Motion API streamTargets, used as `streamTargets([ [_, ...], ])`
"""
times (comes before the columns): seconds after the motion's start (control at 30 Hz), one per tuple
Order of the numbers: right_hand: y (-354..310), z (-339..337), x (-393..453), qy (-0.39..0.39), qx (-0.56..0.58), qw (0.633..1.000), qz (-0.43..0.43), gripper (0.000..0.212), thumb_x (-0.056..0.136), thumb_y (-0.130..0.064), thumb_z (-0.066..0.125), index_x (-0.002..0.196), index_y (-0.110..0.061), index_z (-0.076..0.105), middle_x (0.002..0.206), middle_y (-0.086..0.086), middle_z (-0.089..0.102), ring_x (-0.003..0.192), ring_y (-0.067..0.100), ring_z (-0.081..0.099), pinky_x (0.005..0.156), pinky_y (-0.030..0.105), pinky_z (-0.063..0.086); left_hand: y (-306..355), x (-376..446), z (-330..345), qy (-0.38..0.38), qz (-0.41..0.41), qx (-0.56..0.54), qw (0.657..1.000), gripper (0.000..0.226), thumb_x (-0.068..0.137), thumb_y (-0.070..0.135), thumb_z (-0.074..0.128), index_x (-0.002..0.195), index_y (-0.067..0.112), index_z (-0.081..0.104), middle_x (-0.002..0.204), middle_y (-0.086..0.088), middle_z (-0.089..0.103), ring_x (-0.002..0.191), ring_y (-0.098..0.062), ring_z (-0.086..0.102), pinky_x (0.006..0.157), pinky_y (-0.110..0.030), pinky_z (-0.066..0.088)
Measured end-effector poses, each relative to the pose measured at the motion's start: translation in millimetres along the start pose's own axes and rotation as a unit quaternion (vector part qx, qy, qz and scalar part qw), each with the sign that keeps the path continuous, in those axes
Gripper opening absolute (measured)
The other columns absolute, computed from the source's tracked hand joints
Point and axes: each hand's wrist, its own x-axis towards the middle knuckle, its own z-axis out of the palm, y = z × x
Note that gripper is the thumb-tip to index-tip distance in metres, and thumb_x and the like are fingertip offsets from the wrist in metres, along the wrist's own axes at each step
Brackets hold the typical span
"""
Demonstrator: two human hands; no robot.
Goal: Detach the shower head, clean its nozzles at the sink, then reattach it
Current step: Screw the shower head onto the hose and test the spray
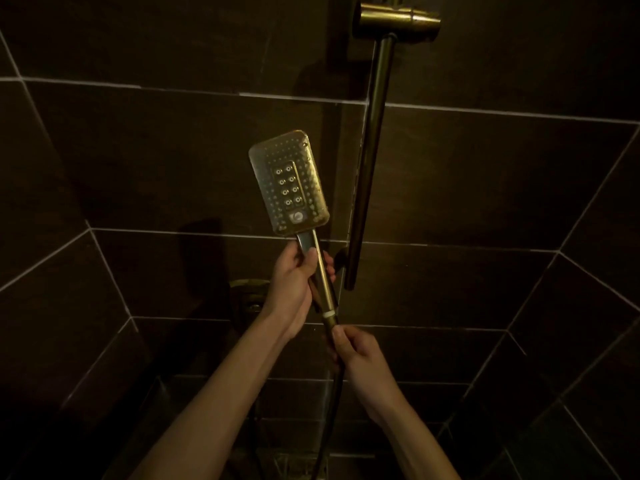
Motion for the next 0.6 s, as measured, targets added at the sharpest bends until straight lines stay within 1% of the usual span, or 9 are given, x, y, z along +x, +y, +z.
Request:
streamTargets([
  [0.03, 0.5, 1.3, 0.0, 0.0, 0.002, 1.0, 0.005, 0.032, 0.103, -0.024, 0.046, 0.095, 0.002, 0.062, 0.061, -0.009, 0.05, 0.057, 0.004, 0.045, 0.055, 0.02, 0.037, -0.6, -0.9, 0.5, 0.0, -0.001, 0.004, 1.0, 0.017, 0.101, 0.014, 0.046, 0.114, 0.014, 0.057, 0.087, -0.005, 0.063, 0.081, -0.017, 0.061, 0.079, -0.035, 0.051],
  [0.1, -0.5, 3.0, 0.0, -0.002, 0.003, 1.0, 0.004, 0.029, 0.103, -0.023, 0.046, 0.092, -0.002, 0.062, 0.061, -0.008, 0.049, 0.057, 0.005, 0.045, 0.054, 0.019, 0.037, -0.8, -2.6, 2.3, 0.0, 0.005, 0.03, 1.0, 0.014, 0.099, 0.017, 0.049, 0.111, 0.014, 0.057, 0.085, -0.003, 0.061, 0.079, -0.015, 0.059, 0.079, -0.033, 0.049],
  [0.17, -2.9, 3.1, -0.1, -0.008, 0.002, 1.0, -0.005, 0.027, 0.103, -0.024, 0.046, 0.089, -0.007, 0.061, 0.062, -0.007, 0.049, 0.057, 0.006, 0.044, 0.055, 0.021, 0.036, 0.1, -2.6, 3.3, -0.001, 0.02, 0.051, 0.998, 0.011, 0.098, 0.017, 0.053, 0.107, 0.015, 0.057, 0.082, -0.001, 0.06, 0.076, -0.012, 0.059, 0.076, -0.031, 0.049],
  [0.27, -5.9, 2.9, -1.5, -0.019, 0.01, 1.0, -0.002, 0.026, 0.103, -0.024, 0.045, 0.09, -0.009, 0.062, 0.063, -0.008, 0.051, 0.059, 0.005, 0.046, 0.058, 0.023, 0.036, 2.8, -1.3, 3.2, -0.004, 0.031, 0.058, 0.998, 0.008, 0.098, 0.015, 0.053, 0.104, 0.015, 0.058, 0.08, 0.0, 0.06, 0.073, -0.012, 0.058, 0.074, -0.031, 0.048],
  [0.37, -5.7, 3.5, -0.6, -0.017, 0.014, 1.0, 0.005, 0.027, 0.104, -0.025, 0.045, 0.093, -0.01, 0.065, 0.062, -0.01, 0.053, 0.058, 0.004, 0.047, 0.058, 0.021, 0.038, 7.3, -1.4, 2.9, -0.017, 0.038, 0.051, 0.998, 0.012, 0.097, 0.01, 0.054, 0.107, 0.014, 0.058, 0.081, -0.003, 0.062, 0.074, -0.015, 0.061, 0.074, -0.032, 0.051],
  [0.53, -6.8, 3.6, 1.2, 0.003, 0.019, 1.0, -0.006, 0.031, 0.105, -0.02, 0.041, 0.092, -0.003, 0.063, 0.058, -0.01, 0.049, 0.054, 0.003, 0.042, 0.053, 0.018, 0.033, 11.5, -2.9, 4.6, -0.024, 0.048, 0.053, 0.997, 0.027, 0.094, 0.006, 0.057, 0.12, 0.013, 0.052, 0.096, -0.012, 0.069, 0.076, -0.02, 0.068, 0.074, -0.035, 0.056],
  [0.6, -6.5, 4.5, 1.8, 0.006, 0.013, 1.0, -0.012, 0.033, 0.105, -0.02, 0.04, 0.092, -0.002, 0.064, 0.057, -0.009, 0.048, 0.053, 0.003, 0.041, 0.053, 0.02, 0.033, 11.4, -3.6, 7.2, -0.004, 0.065, 0.06, 0.996, 0.031, 0.094, 0.004, 0.057, 0.121, 0.016, 0.05, 0.09, -0.01, 0.068, 0.07, -0.017, 0.065, 0.071, -0.032, 0.055],
])
